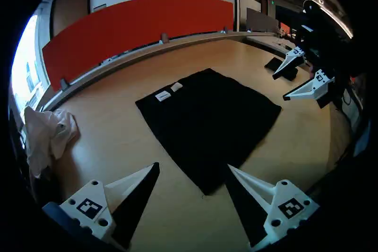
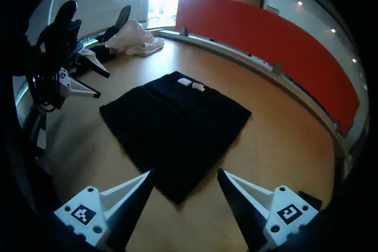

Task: Fold towel

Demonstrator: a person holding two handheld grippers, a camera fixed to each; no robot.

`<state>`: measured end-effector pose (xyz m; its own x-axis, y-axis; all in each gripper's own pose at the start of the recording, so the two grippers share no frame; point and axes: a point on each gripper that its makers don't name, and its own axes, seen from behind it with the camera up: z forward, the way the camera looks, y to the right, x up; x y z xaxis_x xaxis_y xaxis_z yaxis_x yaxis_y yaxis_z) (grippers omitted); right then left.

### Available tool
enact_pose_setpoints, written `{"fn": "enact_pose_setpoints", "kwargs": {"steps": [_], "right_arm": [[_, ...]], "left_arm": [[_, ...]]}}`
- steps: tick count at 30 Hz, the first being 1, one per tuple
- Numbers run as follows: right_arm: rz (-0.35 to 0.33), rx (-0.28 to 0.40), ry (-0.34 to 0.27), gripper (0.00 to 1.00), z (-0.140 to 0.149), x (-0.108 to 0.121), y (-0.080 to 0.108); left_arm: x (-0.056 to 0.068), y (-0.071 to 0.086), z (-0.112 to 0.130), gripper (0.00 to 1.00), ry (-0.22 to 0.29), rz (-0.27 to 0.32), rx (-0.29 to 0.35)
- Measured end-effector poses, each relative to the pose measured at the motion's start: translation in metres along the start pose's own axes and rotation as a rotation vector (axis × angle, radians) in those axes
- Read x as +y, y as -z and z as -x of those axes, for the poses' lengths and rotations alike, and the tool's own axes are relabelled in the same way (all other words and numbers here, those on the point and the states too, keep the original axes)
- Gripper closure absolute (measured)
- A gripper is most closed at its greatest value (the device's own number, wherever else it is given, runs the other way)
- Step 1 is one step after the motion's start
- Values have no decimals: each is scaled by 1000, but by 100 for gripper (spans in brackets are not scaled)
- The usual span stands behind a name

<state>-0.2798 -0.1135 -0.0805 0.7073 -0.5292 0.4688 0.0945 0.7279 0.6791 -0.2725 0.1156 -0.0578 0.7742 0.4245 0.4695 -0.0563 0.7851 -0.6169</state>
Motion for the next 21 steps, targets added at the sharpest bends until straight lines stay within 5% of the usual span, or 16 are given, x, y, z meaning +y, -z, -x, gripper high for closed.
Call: {"fn": "enact_pose_setpoints", "kwargs": {"steps": [21], "right_arm": [[-56,-104,-31,7,42,-8,-20]], "left_arm": [[22,-28,40,5,-2,67,-140]]}}
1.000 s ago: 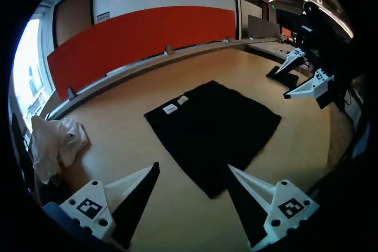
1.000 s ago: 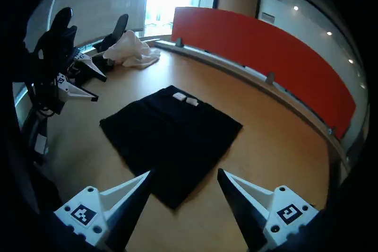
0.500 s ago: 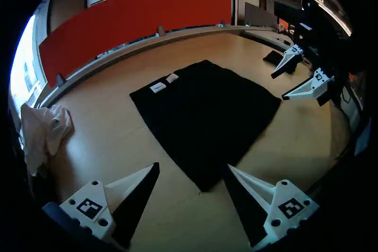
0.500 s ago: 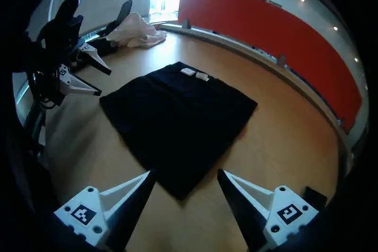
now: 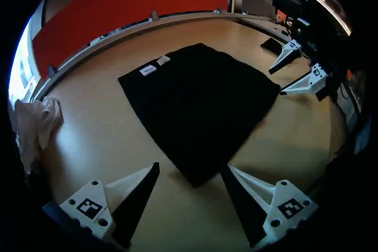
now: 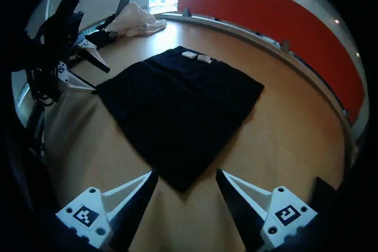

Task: Fold towel

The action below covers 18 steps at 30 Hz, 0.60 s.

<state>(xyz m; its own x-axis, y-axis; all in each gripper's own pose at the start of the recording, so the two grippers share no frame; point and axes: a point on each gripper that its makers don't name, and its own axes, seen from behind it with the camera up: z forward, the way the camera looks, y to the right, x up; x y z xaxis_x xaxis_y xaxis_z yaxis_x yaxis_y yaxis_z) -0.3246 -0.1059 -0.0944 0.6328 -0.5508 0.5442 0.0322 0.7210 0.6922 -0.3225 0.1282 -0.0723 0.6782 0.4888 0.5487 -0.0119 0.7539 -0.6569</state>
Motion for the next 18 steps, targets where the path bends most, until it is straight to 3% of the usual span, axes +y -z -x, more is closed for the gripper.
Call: {"fn": "enact_pose_setpoints", "kwargs": {"steps": [18], "right_arm": [[-50,-25,2,24,5,-6,-5]], "left_arm": [[7,-6,9,18,-2,4,-57]]}}
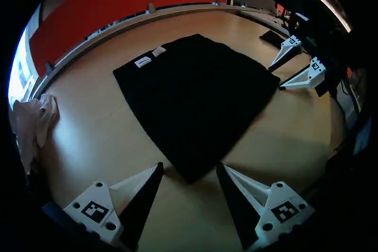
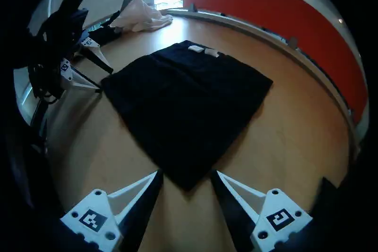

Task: Fold towel

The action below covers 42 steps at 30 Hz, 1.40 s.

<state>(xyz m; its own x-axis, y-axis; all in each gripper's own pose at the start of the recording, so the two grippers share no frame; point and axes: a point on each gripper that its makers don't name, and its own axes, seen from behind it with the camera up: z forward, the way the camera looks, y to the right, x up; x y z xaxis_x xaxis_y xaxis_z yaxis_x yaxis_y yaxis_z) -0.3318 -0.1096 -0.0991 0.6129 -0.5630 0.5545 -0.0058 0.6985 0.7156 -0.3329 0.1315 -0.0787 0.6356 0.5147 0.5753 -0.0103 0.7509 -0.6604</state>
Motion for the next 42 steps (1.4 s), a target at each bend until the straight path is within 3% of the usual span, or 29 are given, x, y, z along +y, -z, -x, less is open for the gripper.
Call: {"fn": "enact_pose_setpoints", "kwargs": {"steps": [9,14,24,32,42], "right_arm": [[-2,6,3,35,1,-2,1],[-5,5,3,48,1,-3,1],[-4,-2,-5,77,3,-2,3],[-26,-5,-7,82,3,-11,5],[-3,28,-8,86,-6,-9,12]], "left_arm": [[2,0,0,24,6,-4,-3],[4,0,0,29,2,-1,-12],[10,0,-1,58,-9,8,-26],[4,-1,-2,88,23,-21,-31],[10,1,-6,89,40,-11,-43]]}}
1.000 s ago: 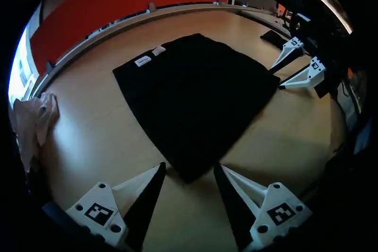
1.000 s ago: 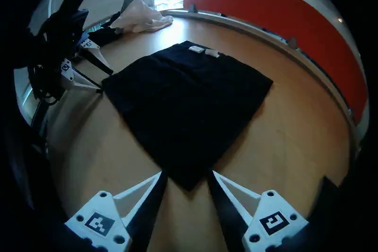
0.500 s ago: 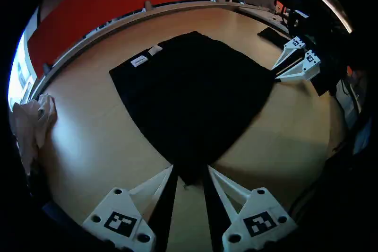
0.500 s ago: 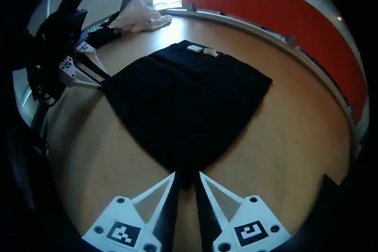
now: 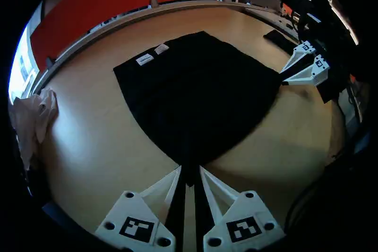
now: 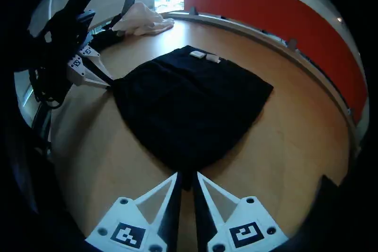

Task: Fold towel

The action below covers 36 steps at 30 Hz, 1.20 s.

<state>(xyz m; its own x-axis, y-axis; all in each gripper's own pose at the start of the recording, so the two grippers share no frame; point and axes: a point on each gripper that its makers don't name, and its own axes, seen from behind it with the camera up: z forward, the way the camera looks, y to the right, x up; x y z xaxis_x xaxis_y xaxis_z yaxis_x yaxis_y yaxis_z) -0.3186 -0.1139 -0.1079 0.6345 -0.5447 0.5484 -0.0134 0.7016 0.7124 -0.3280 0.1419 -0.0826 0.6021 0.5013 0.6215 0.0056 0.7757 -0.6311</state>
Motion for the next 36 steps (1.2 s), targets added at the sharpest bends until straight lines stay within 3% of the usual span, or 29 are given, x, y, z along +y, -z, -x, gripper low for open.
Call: {"fn": "enact_pose_setpoints", "kwargs": {"steps": [8,20,36], "right_arm": [[18,54,-14,86,-19,8,19],[36,108,-3,86,-48,12,58],[30,126,2,86,-72,13,103]], "left_arm": [[3,15,-18,89,46,-5,34],[6,57,-50,89,120,-9,79],[22,105,-74,89,140,-7,93]]}}
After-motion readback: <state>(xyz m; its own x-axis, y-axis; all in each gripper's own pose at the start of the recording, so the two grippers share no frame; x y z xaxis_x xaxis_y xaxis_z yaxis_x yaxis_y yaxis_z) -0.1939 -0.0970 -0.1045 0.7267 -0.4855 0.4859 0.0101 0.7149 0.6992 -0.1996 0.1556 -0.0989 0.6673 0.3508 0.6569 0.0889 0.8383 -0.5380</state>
